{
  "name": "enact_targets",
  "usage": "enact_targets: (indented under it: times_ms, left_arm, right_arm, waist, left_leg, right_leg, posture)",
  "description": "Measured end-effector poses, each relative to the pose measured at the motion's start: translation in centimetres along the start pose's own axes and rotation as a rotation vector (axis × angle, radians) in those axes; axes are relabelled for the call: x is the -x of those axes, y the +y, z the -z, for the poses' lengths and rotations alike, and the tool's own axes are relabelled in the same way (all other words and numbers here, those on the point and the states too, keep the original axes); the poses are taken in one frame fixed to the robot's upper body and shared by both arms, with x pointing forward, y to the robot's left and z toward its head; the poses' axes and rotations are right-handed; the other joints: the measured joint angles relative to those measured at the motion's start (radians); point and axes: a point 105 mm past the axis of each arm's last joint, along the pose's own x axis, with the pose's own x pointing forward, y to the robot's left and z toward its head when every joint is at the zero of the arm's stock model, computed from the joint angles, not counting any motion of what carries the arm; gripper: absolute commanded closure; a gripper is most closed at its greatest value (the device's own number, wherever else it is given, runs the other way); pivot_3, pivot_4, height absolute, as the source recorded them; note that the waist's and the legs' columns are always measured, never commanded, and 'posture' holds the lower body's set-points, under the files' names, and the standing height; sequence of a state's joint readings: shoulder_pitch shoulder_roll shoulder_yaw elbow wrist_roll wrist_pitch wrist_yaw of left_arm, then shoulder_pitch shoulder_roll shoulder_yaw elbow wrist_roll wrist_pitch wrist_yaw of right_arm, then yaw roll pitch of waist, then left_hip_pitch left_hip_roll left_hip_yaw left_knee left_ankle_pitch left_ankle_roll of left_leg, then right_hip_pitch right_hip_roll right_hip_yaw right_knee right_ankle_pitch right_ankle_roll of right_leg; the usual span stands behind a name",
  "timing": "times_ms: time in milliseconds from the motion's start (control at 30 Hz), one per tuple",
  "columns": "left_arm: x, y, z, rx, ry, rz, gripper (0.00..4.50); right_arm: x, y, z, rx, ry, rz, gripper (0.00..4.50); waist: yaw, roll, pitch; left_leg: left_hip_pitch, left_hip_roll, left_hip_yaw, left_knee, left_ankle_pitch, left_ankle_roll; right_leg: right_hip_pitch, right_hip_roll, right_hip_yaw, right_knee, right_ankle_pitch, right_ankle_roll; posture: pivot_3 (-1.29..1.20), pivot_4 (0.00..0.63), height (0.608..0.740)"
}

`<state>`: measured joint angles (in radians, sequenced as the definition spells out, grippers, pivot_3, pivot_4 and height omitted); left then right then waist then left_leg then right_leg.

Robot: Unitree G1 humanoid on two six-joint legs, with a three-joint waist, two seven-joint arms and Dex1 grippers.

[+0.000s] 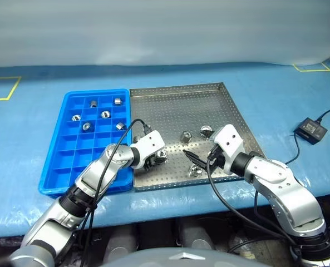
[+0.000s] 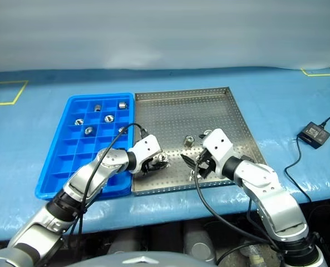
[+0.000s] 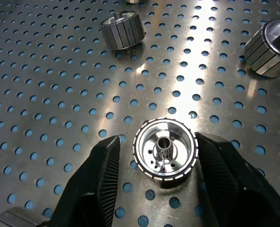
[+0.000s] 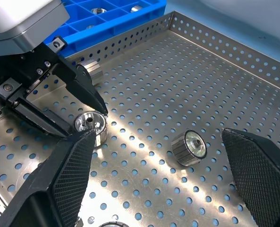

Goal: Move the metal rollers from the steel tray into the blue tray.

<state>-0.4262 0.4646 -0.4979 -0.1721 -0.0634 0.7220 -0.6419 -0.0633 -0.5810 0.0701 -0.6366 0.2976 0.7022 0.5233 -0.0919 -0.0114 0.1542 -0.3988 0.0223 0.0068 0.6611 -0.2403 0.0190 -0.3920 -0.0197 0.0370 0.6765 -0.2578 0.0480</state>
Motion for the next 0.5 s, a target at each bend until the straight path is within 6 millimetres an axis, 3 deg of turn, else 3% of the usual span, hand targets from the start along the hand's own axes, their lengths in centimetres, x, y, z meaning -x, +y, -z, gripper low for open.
enact_targets:
  times_ms: [100, 300, 400, 500]
  left_arm:
    - [0.0, 0.1, 0.0, 0.003, -0.002, -0.004, 2.79]
    - [0.7, 0.4, -1.0, 0.176, -0.115, 0.001, 2.86]
    - [2.5, 0.9, -2.5, 0.218, -0.213, -0.007, 2.86]
    - [5.6, 1.9, -3.7, 0.227, -0.305, -0.079, 2.86]
  right_arm:
    - [-0.1, 0.0, -0.1, 0.003, -0.003, -0.002, 0.00]
    - [-0.7, 1.2, 0.6, -0.034, 0.010, -0.081, 0.00]
    - [-1.2, 2.0, 2.3, -0.056, 0.076, -0.149, 0.00]
    - [-1.8, 2.5, 1.9, -0.055, 0.058, -0.206, 0.00]
  waist:
    - [-0.002, 0.000, 0.000]
    - [-0.002, -0.002, 0.001]
    - [0.003, -0.002, 0.001]
    - [0.006, -0.002, 0.001]
  left_leg:
    - [0.001, 0.000, 0.002, 0.000, 0.000, 0.000]
    - [-0.002, 0.000, 0.005, 0.000, 0.000, 0.001]
    - [-0.009, 0.000, 0.006, 0.000, -0.001, 0.002]
    - [-0.015, 0.000, 0.007, 0.001, -0.001, 0.002]
  right_leg:
    - [0.000, 0.000, 0.003, 0.000, 0.000, 0.000]
    - [-0.004, 0.000, 0.006, 0.000, 0.003, 0.005]
    - [-0.010, -0.001, 0.006, 0.000, 0.005, 0.003]
    - [-0.018, -0.001, 0.008, 0.000, 0.007, 0.002]
  posture:
    - [-0.16, 0.150, 0.740]
    - [-0.13, 0.150, 0.740]
    - [-0.10, 0.150, 0.740]
    - [-0.05, 0.150, 0.740]
